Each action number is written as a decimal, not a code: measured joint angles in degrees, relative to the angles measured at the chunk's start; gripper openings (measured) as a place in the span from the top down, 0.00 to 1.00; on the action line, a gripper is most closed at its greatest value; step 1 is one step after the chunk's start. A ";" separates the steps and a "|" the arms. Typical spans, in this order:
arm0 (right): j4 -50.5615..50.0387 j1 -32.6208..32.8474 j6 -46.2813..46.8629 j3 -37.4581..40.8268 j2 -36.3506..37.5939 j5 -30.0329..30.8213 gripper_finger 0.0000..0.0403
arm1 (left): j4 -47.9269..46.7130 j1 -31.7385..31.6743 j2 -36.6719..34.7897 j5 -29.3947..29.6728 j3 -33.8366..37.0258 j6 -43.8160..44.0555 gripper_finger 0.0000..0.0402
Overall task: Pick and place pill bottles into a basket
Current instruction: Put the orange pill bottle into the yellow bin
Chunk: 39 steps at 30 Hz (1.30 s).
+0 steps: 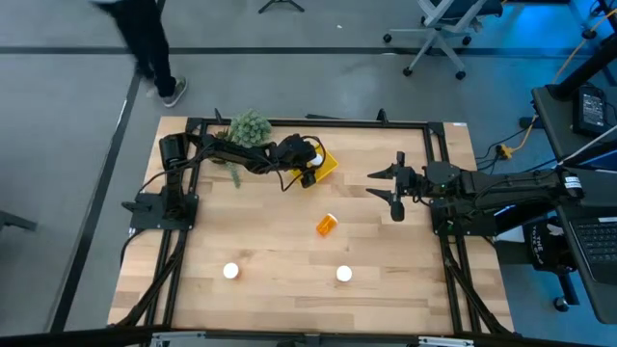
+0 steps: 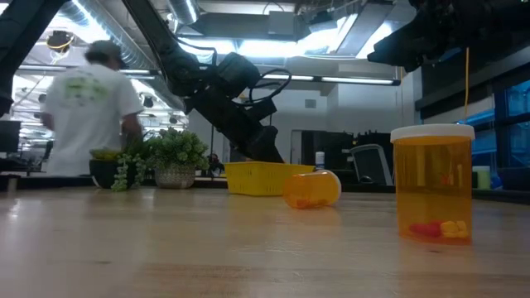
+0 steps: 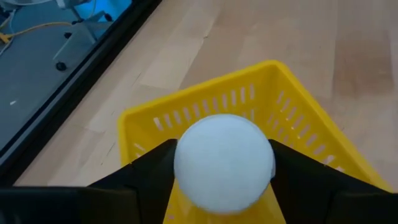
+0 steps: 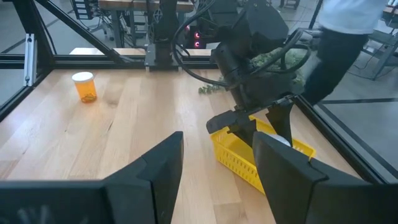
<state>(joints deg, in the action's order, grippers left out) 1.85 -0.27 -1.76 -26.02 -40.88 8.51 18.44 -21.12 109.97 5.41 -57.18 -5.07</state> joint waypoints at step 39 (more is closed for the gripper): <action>1.70 0.02 -1.70 0.00 -2.25 -0.02 0.51 | -4.81 7.31 -15.11 2.37 0.02 -12.63 0.37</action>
<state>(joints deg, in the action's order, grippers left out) 3.55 -0.25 -3.46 -26.02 -43.13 8.49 13.63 -13.82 94.86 7.78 -57.17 -17.70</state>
